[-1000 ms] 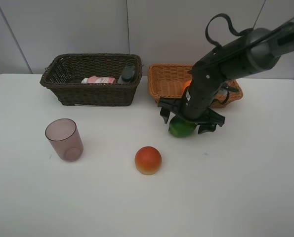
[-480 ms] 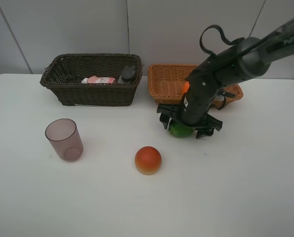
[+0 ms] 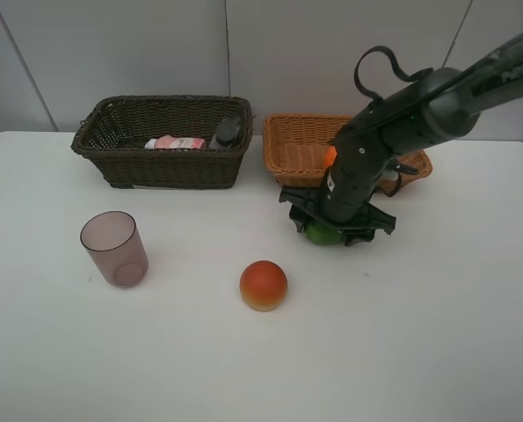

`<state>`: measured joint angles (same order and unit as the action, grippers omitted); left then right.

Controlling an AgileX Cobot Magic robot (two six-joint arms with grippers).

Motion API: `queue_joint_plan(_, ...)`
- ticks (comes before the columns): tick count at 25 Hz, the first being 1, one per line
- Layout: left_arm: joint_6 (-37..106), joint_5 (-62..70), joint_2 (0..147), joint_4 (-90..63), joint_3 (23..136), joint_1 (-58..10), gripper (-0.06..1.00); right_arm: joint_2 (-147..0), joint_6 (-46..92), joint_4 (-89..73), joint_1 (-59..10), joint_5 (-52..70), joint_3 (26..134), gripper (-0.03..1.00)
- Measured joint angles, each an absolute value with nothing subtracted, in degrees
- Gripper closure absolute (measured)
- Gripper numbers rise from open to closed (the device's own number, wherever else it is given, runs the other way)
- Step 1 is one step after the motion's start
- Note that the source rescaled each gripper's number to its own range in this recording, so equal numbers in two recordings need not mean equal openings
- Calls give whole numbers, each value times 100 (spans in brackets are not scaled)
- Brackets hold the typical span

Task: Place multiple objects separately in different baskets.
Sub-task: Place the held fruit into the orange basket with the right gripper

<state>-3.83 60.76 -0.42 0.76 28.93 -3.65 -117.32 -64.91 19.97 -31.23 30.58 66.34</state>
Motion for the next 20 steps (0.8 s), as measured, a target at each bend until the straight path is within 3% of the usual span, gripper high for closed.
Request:
queue_joint_plan(12,-383,6076,-42,76,2893,-365,-6,-11701,-6467,1978,-3123,3101,6634,30)
queue_joint_plan(20,-383,6076,-42,76,2893,-365,-6,-11156,-4834,1739,-3196,4028,6879,30)
